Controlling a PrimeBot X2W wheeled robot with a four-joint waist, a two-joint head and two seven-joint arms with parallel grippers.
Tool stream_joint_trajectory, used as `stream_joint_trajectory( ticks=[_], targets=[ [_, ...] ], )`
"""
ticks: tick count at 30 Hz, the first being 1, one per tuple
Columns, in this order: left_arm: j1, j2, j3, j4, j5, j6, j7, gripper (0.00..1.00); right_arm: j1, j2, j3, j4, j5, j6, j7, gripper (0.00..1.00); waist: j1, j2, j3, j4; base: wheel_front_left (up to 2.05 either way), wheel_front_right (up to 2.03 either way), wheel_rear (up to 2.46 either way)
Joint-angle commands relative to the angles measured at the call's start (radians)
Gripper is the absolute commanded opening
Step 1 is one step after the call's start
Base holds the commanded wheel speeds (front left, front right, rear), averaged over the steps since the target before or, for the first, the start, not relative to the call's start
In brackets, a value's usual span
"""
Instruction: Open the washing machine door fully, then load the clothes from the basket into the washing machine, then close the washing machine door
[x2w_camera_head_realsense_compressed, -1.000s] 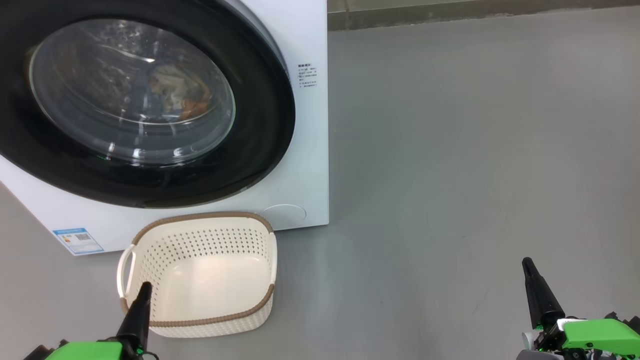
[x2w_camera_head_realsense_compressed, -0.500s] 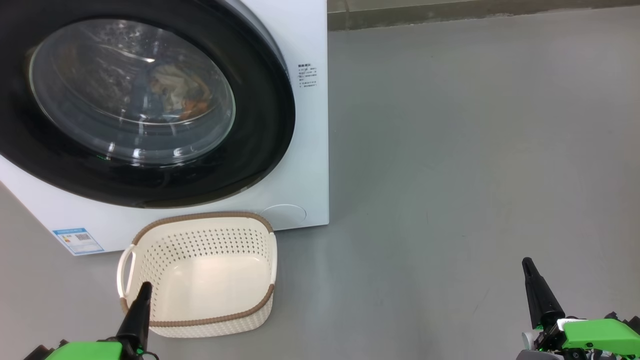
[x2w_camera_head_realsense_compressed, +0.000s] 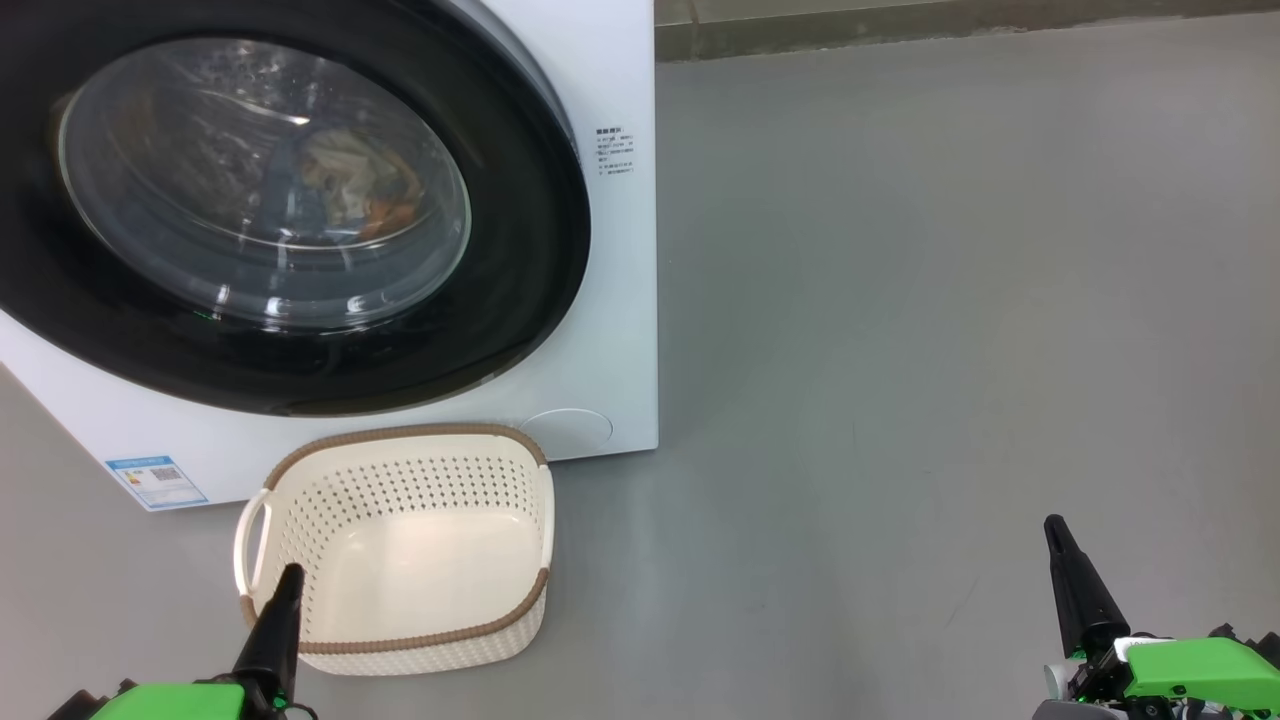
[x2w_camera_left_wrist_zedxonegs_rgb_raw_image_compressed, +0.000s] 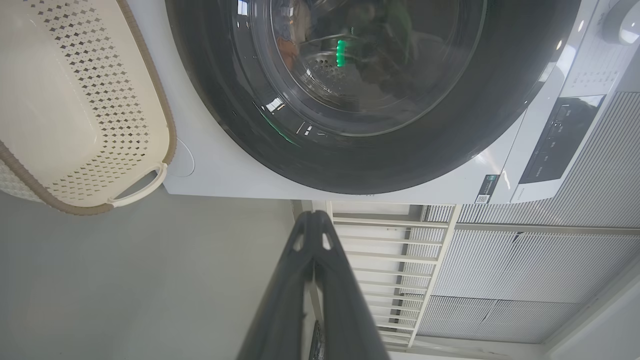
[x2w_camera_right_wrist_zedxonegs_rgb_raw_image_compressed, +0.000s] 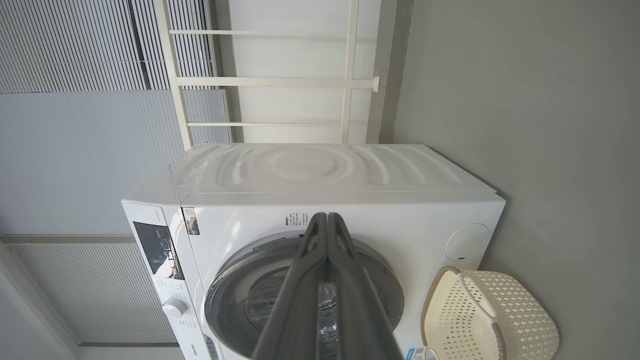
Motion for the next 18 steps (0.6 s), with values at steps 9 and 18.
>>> stream_joint_trajectory(
  ticks=[9, 18],
  targets=[
    [-0.041, 0.018, 0.034, -0.029, -0.007, -0.003, 0.006, 0.0, -0.045, -0.012, 0.027, -0.025, 0.004, 0.002, 0.008, 0.0, 0.0, 0.0, 0.0, 0.0, 0.0, 0.0, 0.0],
    [-0.041, 0.018, 0.034, -0.029, -0.007, -0.003, 0.006, 0.0, -0.045, -0.012, 0.027, -0.025, 0.004, 0.002, 0.008, 0.0, 0.0, 0.0, 0.0, 0.0, 0.0, 0.0, 0.0]
  ],
)
